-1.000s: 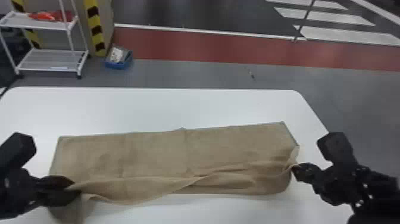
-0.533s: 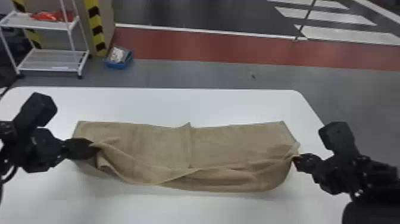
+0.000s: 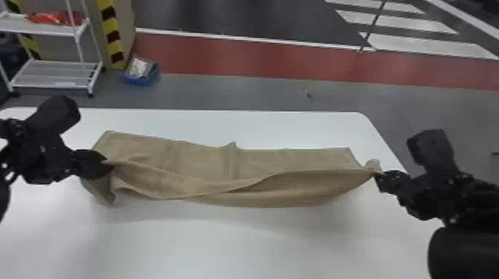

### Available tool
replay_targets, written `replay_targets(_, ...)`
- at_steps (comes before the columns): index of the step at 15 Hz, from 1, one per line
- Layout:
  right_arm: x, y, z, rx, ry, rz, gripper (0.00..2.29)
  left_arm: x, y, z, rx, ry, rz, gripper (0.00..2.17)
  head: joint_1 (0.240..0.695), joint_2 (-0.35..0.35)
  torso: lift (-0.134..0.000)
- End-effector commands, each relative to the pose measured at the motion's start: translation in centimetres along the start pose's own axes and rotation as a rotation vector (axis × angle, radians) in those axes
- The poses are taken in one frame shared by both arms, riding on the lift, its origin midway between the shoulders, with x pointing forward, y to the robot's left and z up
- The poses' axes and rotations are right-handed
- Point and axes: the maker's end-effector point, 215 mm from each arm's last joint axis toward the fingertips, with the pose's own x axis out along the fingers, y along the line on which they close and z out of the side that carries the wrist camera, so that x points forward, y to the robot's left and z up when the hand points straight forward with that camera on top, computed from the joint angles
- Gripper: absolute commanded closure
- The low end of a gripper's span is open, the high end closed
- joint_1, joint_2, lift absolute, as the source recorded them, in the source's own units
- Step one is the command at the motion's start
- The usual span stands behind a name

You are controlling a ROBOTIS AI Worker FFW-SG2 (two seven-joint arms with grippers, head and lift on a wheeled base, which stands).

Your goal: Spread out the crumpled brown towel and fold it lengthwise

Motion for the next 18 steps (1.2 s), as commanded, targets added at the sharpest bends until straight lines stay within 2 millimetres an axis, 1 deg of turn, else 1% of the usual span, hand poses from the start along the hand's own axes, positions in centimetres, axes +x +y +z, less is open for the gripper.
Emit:
replay_targets(1,-0.2,-1.0,-0.5,0.003,0.008,-0.015,1.64,-2.1,1.6,-2.5,0.016,0.002,0.044,0.07,0.695,-0.192,-0.125)
replay_targets(2,-0.1,-0.7,-0.8,0.004,0.014,-0.009,1.64,-3.0,2.1,-3.3,0.011,-0.007,0.064,0.0,0.695,-0.183,-0.125)
replay_targets(4,0.0,0.4,-1.6,0.0,0.026,0.009,1.64,-4.6,2.3,-4.9,-0.004,-0.013,0.084,0.0,0.695,-0.164,-0.125)
replay_targets(5,0.0,0.8,-1.8,-0.005,0.028,0.016,1.64,-5.4,2.4,-5.6,-0.018,-0.021,0.104,0.01,0.695,-0.142,-0.125)
replay_targets(6,0.0,1.2,-1.9,-0.007,0.032,0.02,1.64,-6.4,2.0,-5.6,-0.028,-0.048,0.123,0.02,0.695,-0.129,-0.125)
replay_targets(7,0.1,1.6,-2.2,-0.008,0.038,0.025,1.64,-7.1,0.7,-5.6,-0.027,-0.072,0.124,0.08,0.695,-0.117,-0.125)
replay_targets(9,0.2,2.2,-2.7,-0.006,0.047,0.033,1.64,-7.4,-3.1,-5.7,-0.027,-0.089,0.089,0.24,0.695,-0.106,-0.125)
replay_targets(10,0.2,2.5,-2.8,-0.005,0.051,0.036,1.64,-7.1,-5.1,-6.3,-0.07,-0.081,0.074,0.27,0.695,-0.106,-0.125)
replay_targets(11,0.1,2.7,-3.0,-0.011,0.056,0.036,1.64,-6.5,-6.5,-7.0,-0.109,-0.061,0.072,0.27,0.695,-0.118,-0.125)
replay_targets(13,-0.1,3.5,-3.5,-0.033,0.075,0.037,1.63,-5.3,-8.4,-7.3,-0.165,-0.033,0.085,0.27,0.695,-0.128,-0.125)
replay_targets(14,-0.3,3.6,-3.5,-0.048,0.079,0.03,1.45,-5.0,-8.7,-7.3,-0.185,-0.032,0.083,0.27,0.695,-0.132,-0.125)
replay_targets(15,-0.6,3.9,-4.2,-0.055,0.093,0.034,0.99,-4.7,-9.1,-7.1,-0.191,-0.035,0.073,0.27,0.695,-0.143,-0.125)
replay_targets(16,-1.1,3.8,-4.6,-0.066,0.106,0.03,0.4,-4.7,-9.3,-7.0,-0.192,-0.035,0.068,0.27,0.695,-0.15,-0.125)
replay_targets(17,-1.5,3.6,-5.0,-0.098,0.125,0.025,0.09,-4.7,-9.4,-7.0,-0.189,-0.035,0.063,0.27,0.695,-0.156,-0.125)
replay_targets(18,-2.0,3.4,-5.1,-0.152,0.135,0.016,0.05,-4.7,-9.4,-7.0,-0.187,-0.035,0.059,0.27,0.695,-0.161,-0.125)
